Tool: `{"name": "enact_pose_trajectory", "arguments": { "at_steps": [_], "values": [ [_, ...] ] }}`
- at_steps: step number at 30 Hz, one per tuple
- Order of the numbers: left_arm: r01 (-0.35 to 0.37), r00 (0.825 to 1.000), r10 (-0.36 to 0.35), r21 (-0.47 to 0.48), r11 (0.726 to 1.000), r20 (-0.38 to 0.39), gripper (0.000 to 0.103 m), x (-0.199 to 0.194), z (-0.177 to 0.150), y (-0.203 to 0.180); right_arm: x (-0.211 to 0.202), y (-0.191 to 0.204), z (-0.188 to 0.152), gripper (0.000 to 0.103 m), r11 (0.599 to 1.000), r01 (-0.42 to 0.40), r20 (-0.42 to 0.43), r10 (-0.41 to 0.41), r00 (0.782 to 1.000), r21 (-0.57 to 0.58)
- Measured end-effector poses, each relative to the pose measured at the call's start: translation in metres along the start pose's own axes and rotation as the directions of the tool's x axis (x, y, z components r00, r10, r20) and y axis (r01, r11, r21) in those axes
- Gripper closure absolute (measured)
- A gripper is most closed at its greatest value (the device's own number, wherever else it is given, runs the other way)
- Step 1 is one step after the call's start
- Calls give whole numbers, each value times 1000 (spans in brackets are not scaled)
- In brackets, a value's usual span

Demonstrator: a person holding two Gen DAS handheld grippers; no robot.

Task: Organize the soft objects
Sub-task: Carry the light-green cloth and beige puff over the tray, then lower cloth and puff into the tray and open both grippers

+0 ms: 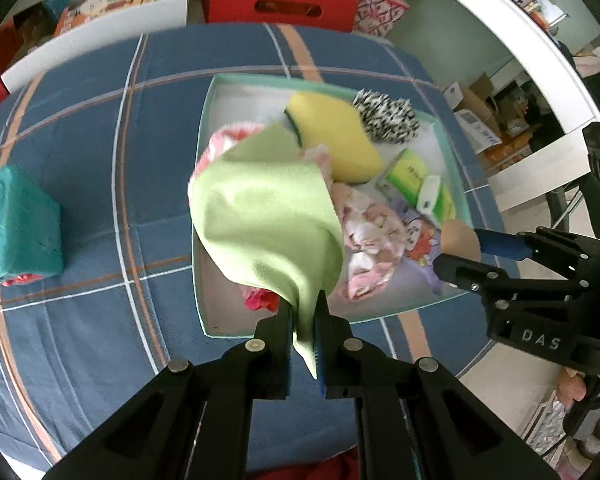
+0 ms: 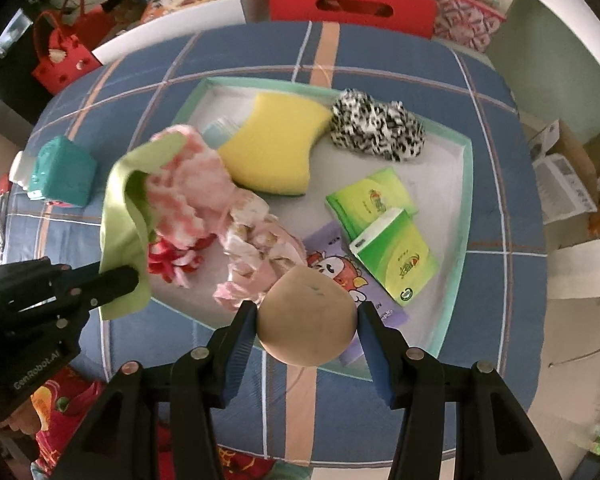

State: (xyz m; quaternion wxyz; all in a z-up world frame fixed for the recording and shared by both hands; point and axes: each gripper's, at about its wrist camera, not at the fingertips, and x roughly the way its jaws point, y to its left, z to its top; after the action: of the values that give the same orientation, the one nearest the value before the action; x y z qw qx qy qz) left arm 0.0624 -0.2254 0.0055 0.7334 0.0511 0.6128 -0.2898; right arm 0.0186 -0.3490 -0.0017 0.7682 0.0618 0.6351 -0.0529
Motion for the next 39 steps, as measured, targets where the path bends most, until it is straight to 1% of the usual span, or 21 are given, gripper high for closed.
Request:
{"name": "enact_pose_trajectory", "arguments": {
  "at_steps": [10,17,28,33,34,36,37,38,39],
  "values": [
    [0,999,0,-2,1000,-51,94,32,3,-1,32,-16,3,49,1000,7,-43,-6,999,26],
    [3,997,-4,-6,1000,-74,94,50,4,-5,44,-20,7,49,1000,26,-58,-26,998,10],
    [39,996,-42,-38,998,-80,93,56,10,-1,67,-30,13,48,1000,22,-66,-21,998,9],
    [58,993,-65,-76,995,-94,92,53,12,7,64,-29,14,48,1000,27,-60,-27,998,10],
    [62,993,-70,-84,995,-96,90,52,12,7,63,-29,14,48,1000,28,-59,-27,998,10],
    [72,992,-81,-93,993,-97,78,49,11,9,57,-29,15,48,1000,27,-57,-27,998,9],
    [78,992,-87,-98,992,-94,67,46,10,9,56,-28,15,48,1000,28,-56,-28,998,8],
    [82,992,-91,-100,992,-89,60,43,11,9,55,-28,15,48,1000,30,-56,-29,998,6],
    [83,992,-92,-99,992,-83,59,40,11,9,53,-27,15,46,1000,30,-54,-29,998,5]
  ]
}}
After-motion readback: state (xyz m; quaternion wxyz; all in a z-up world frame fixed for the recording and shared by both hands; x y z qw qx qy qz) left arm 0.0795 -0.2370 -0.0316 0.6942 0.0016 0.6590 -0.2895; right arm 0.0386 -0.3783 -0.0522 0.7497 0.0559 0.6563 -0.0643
